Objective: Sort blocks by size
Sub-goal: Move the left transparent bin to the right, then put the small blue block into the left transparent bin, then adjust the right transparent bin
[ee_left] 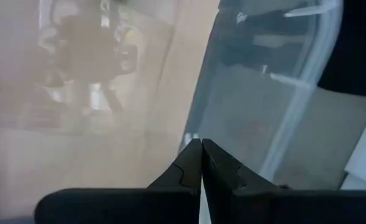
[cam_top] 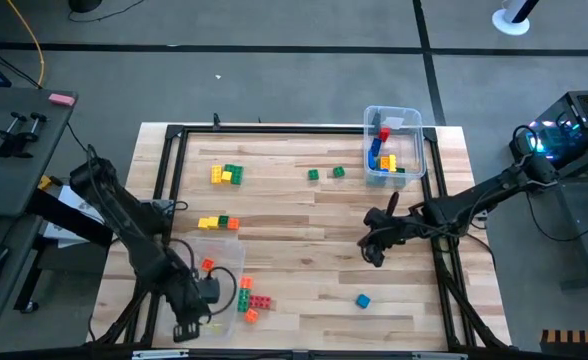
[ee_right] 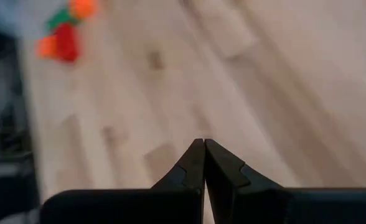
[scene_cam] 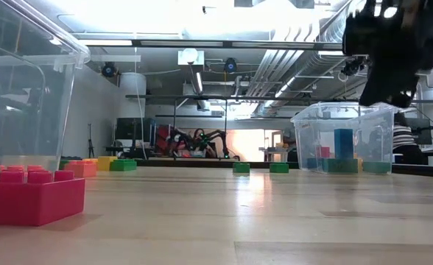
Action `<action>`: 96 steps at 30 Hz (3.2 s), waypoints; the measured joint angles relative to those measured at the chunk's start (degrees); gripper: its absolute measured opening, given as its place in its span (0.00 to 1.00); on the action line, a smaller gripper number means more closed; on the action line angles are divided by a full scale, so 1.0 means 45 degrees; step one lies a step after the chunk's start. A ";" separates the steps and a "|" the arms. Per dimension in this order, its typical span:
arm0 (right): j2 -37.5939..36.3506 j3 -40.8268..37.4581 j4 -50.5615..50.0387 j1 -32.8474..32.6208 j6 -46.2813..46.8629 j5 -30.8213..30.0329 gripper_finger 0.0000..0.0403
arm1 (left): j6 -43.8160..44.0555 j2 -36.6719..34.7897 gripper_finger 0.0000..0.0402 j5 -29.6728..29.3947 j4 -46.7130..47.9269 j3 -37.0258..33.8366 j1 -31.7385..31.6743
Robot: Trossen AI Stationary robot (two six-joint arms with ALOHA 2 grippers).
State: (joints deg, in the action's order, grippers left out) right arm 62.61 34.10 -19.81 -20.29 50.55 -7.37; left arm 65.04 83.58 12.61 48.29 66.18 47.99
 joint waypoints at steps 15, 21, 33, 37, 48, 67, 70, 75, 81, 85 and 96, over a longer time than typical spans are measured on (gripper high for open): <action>0.3058 0.5084 -0.2643 -0.2601 0.0051 0.2656 0.26 | -0.2059 -0.5643 0.00 -0.9221 0.4830 0.1440 -0.2863; 0.6435 0.7739 -0.5284 -0.5040 0.0016 0.1446 0.53 | -0.3069 -0.6654 0.00 -1.1277 0.4625 0.1440 -0.3575; 0.9938 0.9120 -0.6312 -0.4827 0.4179 0.0990 0.77 | -0.3848 -0.6555 0.00 -1.2149 0.4625 0.1435 -0.4090; 0.9938 0.8604 -0.6247 -0.4632 0.4958 0.1038 0.77 | -0.3858 -0.6555 0.00 -1.2141 0.4630 0.1435 -0.4090; 0.9904 0.6879 -0.3732 -0.4402 0.5260 0.2348 0.71 | -0.4085 -0.6560 0.00 -1.1870 0.4429 0.1420 -0.4090; 0.7515 1.2095 -0.4735 0.0653 -0.6160 -0.1441 0.29 | -1.3915 -0.7612 0.00 -1.3783 -0.4385 0.1420 -0.5795; 0.8281 1.2873 -0.1768 0.1487 -0.7996 -0.0312 0.29 | -1.3767 -0.7685 0.00 -1.3781 -0.4410 0.1420 -0.6260; 1.0844 1.5113 0.0410 0.2170 -0.9515 0.1298 0.29 | -1.3156 -0.7528 0.00 -1.3615 -0.4356 0.1420 -0.6693; 1.4359 1.8823 0.0897 0.2022 -0.9909 0.2971 0.29 | -1.2433 -0.7267 0.00 -1.3496 -0.4369 0.1420 -0.6757; 1.6069 2.0894 0.0632 0.1944 -0.9254 0.3277 0.29 | -1.1767 -0.7230 0.00 -1.3371 -0.4361 0.1420 -0.6757; 1.6807 2.2414 -0.1757 0.1998 -0.8698 0.3302 0.82 | -1.1674 -0.7230 0.00 -1.3166 -0.4337 0.1420 -0.6757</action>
State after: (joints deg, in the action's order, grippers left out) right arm 138.24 134.96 -27.71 -11.30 11.42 7.49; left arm 12.51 51.05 -46.63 28.77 72.58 17.58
